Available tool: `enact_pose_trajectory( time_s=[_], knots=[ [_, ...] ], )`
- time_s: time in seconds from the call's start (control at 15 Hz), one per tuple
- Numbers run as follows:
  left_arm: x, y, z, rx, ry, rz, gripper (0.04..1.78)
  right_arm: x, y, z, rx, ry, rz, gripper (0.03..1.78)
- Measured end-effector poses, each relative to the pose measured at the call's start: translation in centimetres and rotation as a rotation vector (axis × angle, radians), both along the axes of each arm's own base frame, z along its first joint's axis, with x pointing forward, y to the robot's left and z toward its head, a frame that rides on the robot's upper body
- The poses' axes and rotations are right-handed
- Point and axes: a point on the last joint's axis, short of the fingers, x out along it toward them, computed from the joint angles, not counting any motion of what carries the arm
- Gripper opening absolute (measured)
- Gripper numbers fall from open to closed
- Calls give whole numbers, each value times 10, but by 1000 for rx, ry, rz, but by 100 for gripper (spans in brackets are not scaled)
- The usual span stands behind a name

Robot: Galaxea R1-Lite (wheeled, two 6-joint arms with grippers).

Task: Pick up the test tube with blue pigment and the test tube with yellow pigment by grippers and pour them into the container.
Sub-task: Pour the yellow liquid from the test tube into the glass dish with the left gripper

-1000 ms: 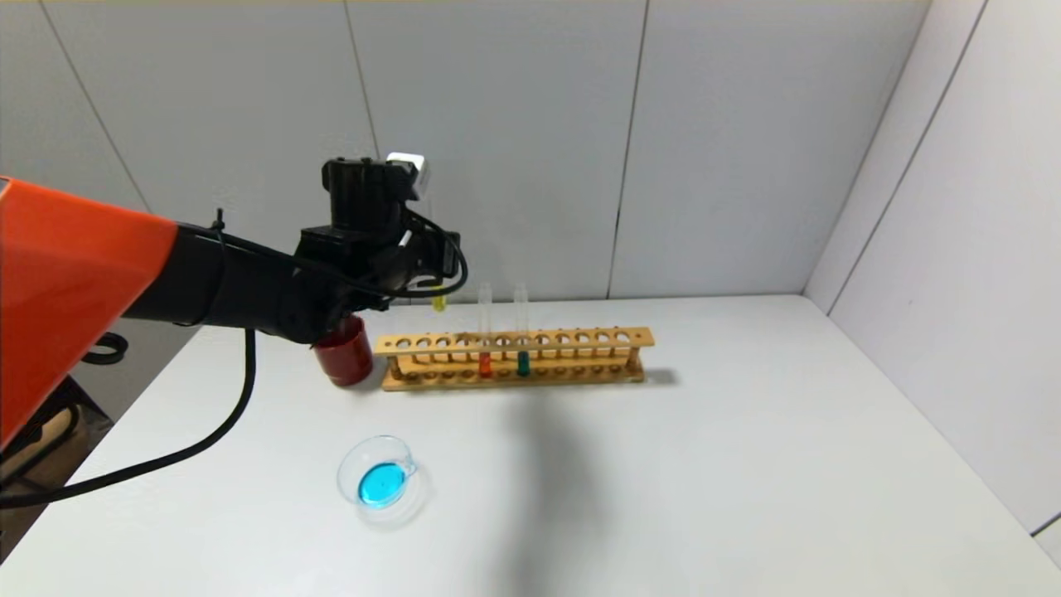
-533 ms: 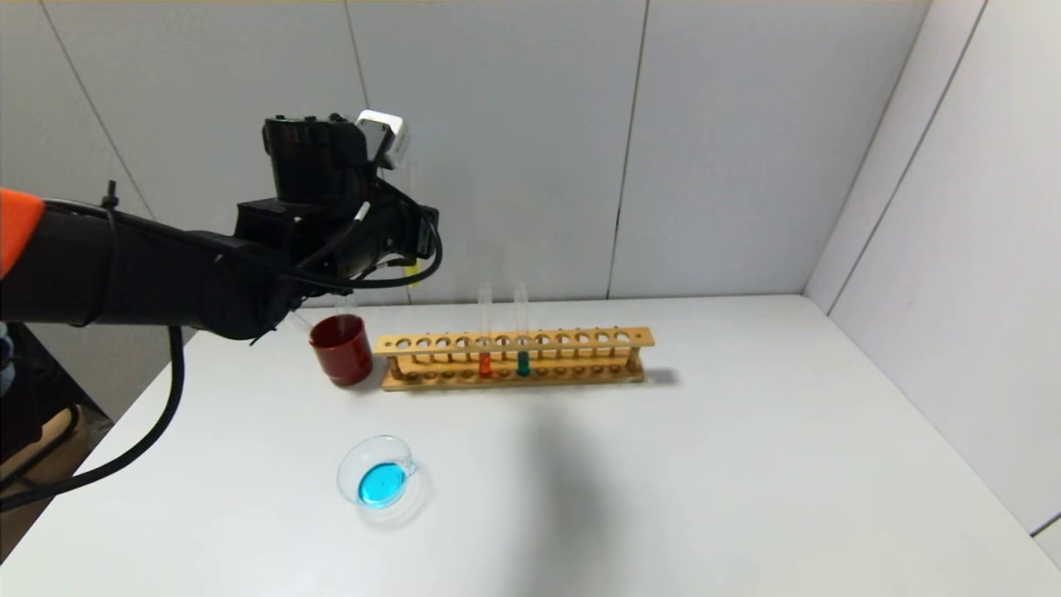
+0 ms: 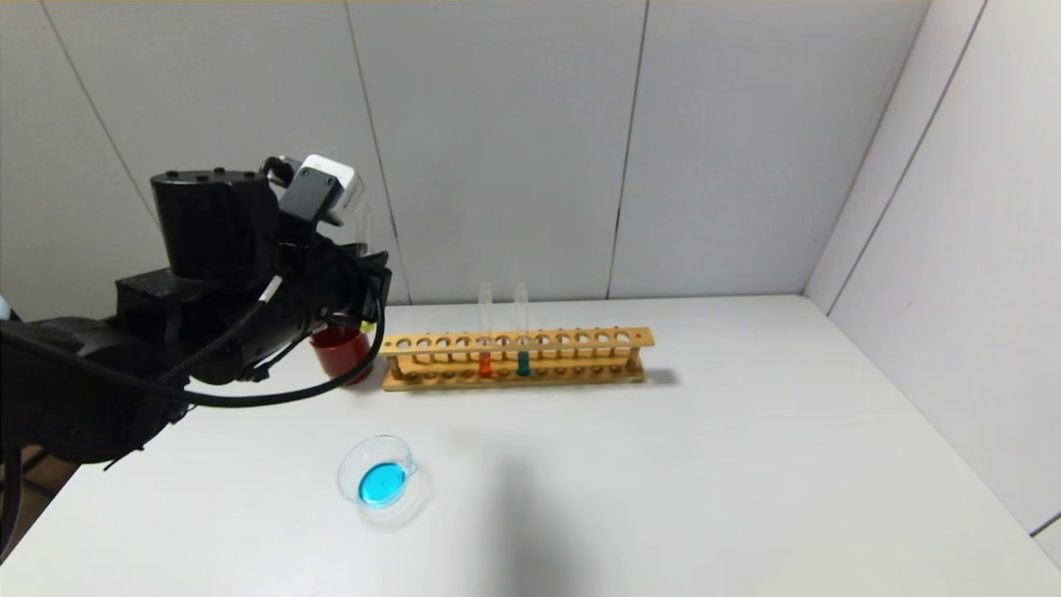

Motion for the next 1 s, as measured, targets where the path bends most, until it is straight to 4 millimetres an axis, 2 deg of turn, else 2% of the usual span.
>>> enact_pose_trajectory(
  time_s=[0.27, 0.53, 1.0],
  knots=[
    [-17, 12, -29, 117, -29, -20, 31, 0, 0, 0, 0, 0, 0, 175],
    [-24, 12, -56, 265, -81, -173, 31, 0, 0, 0, 0, 0, 0, 175],
    [-19, 9, -74, 441, -207, -302, 31, 0, 0, 0, 0, 0, 0, 175]
  ],
)
